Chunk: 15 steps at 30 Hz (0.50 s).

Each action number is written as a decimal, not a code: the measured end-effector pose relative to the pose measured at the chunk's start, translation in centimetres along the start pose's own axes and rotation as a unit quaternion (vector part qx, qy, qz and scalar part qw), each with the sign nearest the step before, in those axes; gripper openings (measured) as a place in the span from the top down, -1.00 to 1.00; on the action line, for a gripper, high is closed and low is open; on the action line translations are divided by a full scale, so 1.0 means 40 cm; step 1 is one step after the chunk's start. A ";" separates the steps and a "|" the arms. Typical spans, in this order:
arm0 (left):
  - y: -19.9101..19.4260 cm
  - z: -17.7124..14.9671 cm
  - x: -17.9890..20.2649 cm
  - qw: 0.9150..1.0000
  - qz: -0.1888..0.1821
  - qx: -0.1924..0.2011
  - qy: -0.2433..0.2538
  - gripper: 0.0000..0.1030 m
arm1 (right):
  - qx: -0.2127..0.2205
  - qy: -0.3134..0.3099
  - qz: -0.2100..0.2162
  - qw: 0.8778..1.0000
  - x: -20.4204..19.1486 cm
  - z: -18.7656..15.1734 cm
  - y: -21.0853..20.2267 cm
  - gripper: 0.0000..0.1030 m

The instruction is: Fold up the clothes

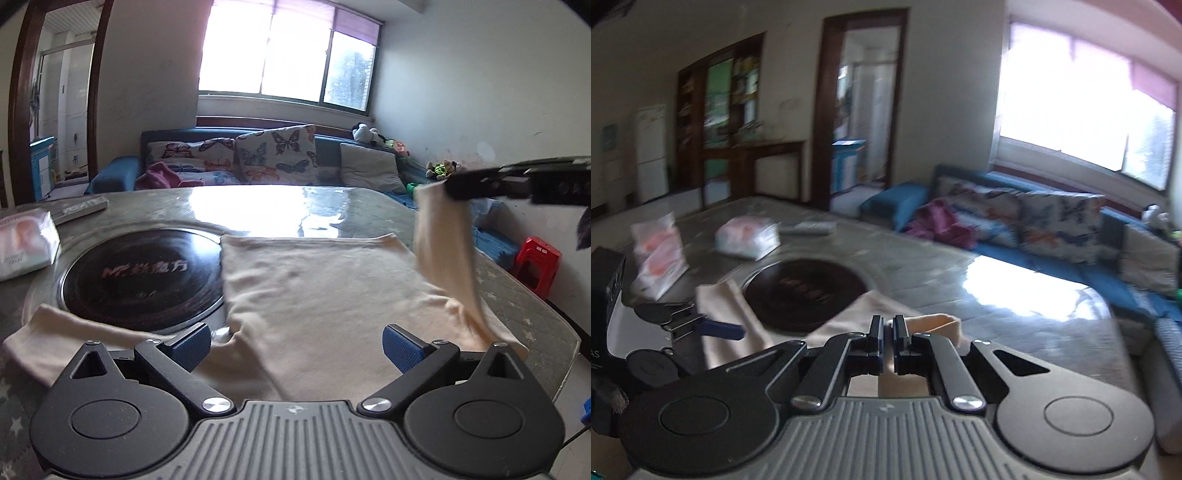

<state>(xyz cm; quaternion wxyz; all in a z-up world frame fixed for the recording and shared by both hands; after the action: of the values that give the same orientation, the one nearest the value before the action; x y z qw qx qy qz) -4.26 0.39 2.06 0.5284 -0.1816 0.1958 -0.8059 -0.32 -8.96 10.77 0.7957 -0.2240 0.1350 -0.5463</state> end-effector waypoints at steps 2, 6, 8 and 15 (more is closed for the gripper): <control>-0.007 -0.008 -0.008 1.000 0.003 -0.001 -0.001 -0.96 | -0.013 0.000 0.020 1.000 -0.030 -0.020 0.032 0.92; -0.014 -0.014 -0.021 1.000 0.005 -0.002 -0.009 -0.94 | -0.034 0.015 0.057 0.998 -0.057 -0.050 0.068 0.87; -0.014 -0.016 -0.023 1.000 0.004 -0.004 -0.009 -0.94 | -0.036 0.017 0.067 0.997 -0.061 -0.061 0.065 0.74; -0.002 -0.004 0.005 1.000 -0.007 -0.003 0.003 -0.79 | -0.037 0.018 0.035 0.999 0.006 -0.076 0.011 0.15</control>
<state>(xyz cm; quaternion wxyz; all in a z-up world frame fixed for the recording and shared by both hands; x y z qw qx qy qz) -4.49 0.24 1.97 0.5215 -0.1820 0.1982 -0.8097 -1.26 -9.66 7.94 0.8033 -0.2385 0.1767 -0.5164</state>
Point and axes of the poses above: each gripper's, at about its wrist camera, not at the fingertips, and y roughly the way its jaws point, x to its right, z to its top, the point moved 4 cm from there along y, roughly the way its jaws point, and after that the axes turned 3 degrees about y, right-handed, at the moved point
